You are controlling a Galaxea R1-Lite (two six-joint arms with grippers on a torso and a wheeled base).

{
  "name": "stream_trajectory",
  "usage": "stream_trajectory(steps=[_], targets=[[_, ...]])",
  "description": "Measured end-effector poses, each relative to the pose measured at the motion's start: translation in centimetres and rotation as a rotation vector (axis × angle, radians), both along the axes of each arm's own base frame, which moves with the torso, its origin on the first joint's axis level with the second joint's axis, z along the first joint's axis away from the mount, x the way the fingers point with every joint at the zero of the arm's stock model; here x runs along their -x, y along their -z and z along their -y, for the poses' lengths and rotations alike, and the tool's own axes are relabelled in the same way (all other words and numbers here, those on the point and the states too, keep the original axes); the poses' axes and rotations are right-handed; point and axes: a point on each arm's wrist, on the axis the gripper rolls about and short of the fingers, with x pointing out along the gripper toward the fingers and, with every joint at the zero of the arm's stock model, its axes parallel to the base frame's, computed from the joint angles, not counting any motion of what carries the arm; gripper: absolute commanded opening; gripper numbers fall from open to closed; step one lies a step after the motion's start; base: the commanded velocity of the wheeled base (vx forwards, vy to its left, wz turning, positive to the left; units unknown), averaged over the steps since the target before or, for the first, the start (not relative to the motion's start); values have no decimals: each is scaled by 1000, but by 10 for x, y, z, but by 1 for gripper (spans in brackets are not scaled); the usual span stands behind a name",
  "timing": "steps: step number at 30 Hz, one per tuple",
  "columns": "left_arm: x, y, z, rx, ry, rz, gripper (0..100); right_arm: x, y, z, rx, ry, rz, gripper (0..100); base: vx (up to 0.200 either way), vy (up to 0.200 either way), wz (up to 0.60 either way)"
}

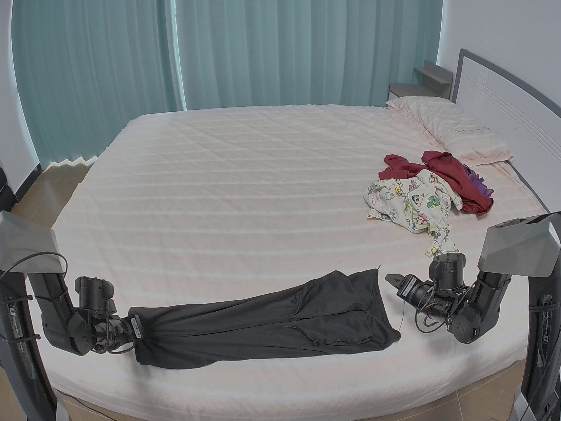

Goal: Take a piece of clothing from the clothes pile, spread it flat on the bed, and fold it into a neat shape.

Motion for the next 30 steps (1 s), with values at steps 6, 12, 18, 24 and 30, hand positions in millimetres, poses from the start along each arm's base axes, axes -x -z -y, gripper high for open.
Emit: stream_trajectory(steps=[6, 12, 18, 24, 30], targets=[[7, -22, -23, -30, -32, -12, 0, 0, 0, 0, 0, 1, 0, 100, 0, 0, 0], [15, -46, -53, -28, -78, -9, 0, 0, 0, 0, -1, 1, 0, 100, 0, 0, 0], [25, -76, -87, 15, -135, -3, 0, 0, -1, 1, -2, 2, 2, 100, 0, 0, 0], [35, -109, -130, 8, -192, 58, 0, 0, -1, 1, -2, 3, 3, 100, 0, 0, 0], [46, -135, -150, -27, -224, 103, 0, 0, -2, 1, -2, 2, 4, 100, 0, 0, 0]])
